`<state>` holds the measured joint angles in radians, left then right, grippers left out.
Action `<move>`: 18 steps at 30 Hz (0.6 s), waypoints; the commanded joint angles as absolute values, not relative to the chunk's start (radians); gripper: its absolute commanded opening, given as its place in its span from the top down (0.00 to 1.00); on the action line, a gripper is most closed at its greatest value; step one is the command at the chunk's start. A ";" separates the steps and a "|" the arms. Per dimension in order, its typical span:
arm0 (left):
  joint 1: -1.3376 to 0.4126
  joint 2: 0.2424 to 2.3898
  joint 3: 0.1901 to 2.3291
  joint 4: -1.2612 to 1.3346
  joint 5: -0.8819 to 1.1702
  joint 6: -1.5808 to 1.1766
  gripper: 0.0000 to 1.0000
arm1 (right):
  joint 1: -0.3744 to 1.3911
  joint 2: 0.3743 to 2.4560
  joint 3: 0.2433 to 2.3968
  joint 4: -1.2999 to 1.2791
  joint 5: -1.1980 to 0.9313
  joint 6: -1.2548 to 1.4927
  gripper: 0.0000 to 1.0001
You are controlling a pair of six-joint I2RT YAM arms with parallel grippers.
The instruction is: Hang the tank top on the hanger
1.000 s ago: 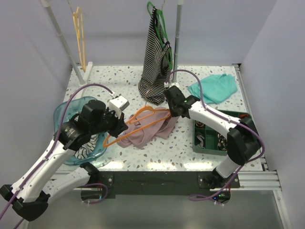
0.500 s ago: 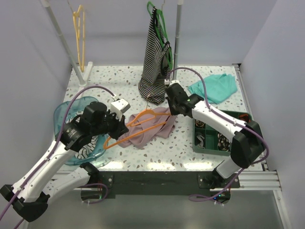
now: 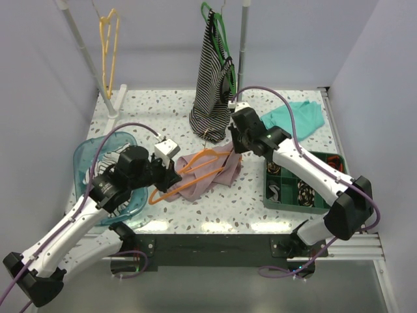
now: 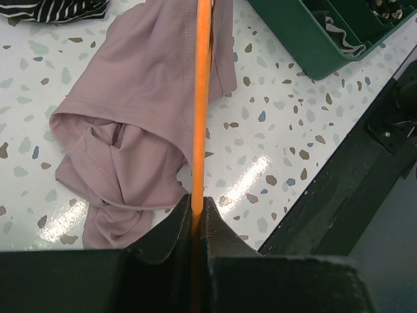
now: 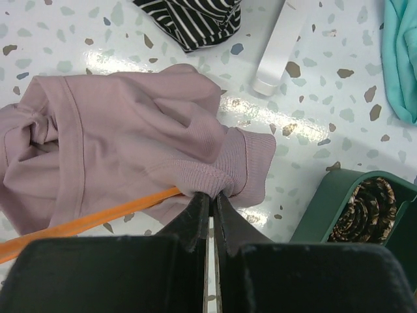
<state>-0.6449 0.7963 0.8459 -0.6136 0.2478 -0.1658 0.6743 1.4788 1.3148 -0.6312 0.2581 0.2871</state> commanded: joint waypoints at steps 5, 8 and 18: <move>-0.650 0.741 0.735 -0.358 0.294 -0.196 1.00 | 0.678 1.431 1.358 -0.647 0.212 0.273 1.00; -0.650 0.723 0.701 -0.307 0.298 -0.209 1.00 | 0.677 1.422 1.355 -0.641 0.181 0.275 1.00; -0.652 0.748 0.660 -0.147 0.302 -0.299 1.00 | 0.676 1.364 1.342 -0.635 0.179 0.281 1.00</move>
<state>-0.6449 0.7437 0.6716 -0.3340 0.2752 -0.2329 0.6743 1.4170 1.3148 -0.6395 0.1867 0.2867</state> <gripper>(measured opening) 0.090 0.019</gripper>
